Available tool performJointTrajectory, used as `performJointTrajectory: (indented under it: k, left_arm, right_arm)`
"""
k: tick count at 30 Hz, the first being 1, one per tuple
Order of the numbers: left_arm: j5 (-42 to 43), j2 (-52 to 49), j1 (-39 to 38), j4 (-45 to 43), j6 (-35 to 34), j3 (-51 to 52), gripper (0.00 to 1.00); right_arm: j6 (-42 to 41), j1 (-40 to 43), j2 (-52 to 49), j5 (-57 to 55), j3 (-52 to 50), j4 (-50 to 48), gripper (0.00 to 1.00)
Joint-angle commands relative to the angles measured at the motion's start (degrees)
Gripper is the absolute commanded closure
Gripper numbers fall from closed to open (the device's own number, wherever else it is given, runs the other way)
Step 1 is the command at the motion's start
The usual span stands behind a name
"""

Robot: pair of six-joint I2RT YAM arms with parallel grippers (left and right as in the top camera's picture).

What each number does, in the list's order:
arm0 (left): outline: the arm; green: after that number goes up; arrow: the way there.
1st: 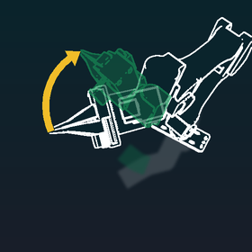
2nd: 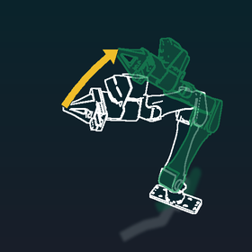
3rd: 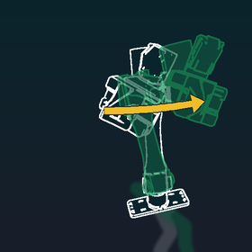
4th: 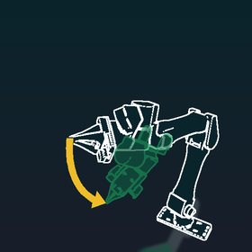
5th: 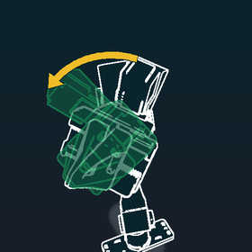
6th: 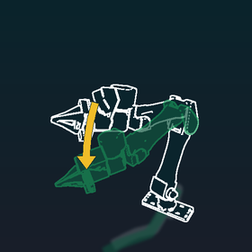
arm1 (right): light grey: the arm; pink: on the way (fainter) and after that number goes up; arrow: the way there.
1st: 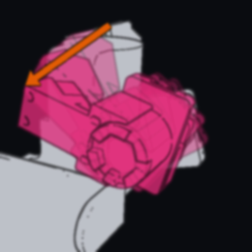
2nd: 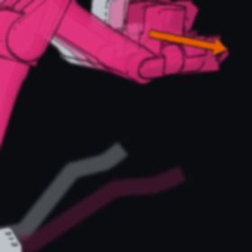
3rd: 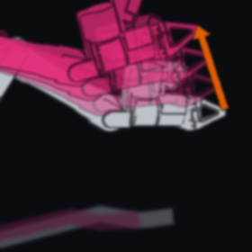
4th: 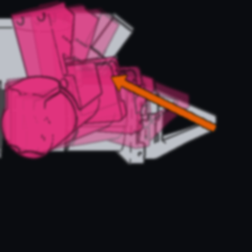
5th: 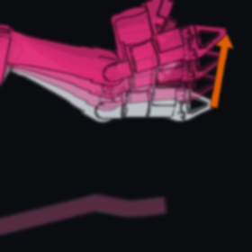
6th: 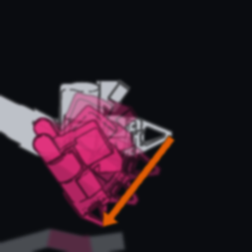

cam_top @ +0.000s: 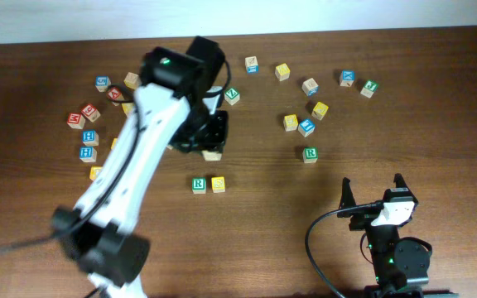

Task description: Spell out RSS

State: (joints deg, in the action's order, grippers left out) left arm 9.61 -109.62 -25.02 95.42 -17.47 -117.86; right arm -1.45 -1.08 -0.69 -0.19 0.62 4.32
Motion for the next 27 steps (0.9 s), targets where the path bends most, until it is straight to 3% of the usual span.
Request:
performJointTrajectory:
  k: [1,7,13,20,27]
  left_arm:
    - [-0.8,9.4,-0.4,1.3,0.9,0.9,0.78]
    - [-0.8,21.9,-2.2,0.9,-0.6,11.7,0.76]
    - [2.3,28.9,-5.8,-17.3,-8.7,32.2,0.72]
    - [5.4,24.2,-9.7,-47.5,-15.8,50.5,0.73]
    - [-0.2,10.7,-12.0,-55.3,-17.9,52.2,0.75]
  right_arm:
    - [-0.3,0.4,0.3,-0.5,-0.3,0.4,0.02]
    - [-0.3,0.4,0.3,-0.5,-0.3,0.4,0.02]
    - [-0.3,0.4,0.3,-0.5,-0.3,0.4,0.02]
    - [-0.3,0.4,0.3,-0.5,-0.3,0.4,0.02]
    - [-0.3,0.4,0.3,-0.5,-0.3,0.4,0.02]
